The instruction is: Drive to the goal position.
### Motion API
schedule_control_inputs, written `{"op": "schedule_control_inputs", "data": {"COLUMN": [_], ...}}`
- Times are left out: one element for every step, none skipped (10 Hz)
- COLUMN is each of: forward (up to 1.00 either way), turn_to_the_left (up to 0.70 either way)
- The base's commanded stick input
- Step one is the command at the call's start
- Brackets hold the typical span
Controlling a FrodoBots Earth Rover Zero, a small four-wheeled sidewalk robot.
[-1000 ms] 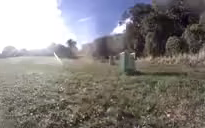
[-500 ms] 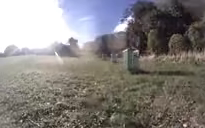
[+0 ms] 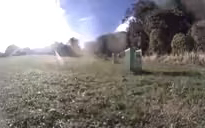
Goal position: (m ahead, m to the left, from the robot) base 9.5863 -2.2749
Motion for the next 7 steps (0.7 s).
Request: {"op": "schedule_control_inputs", "data": {"forward": [0.5, 0.5, 0.0, 0.0, 0.0, 0.0, 0.0], "turn_to_the_left": [0.0, 0.0, 0.0, 0.0, 0.0, 0.0, 0.0]}}
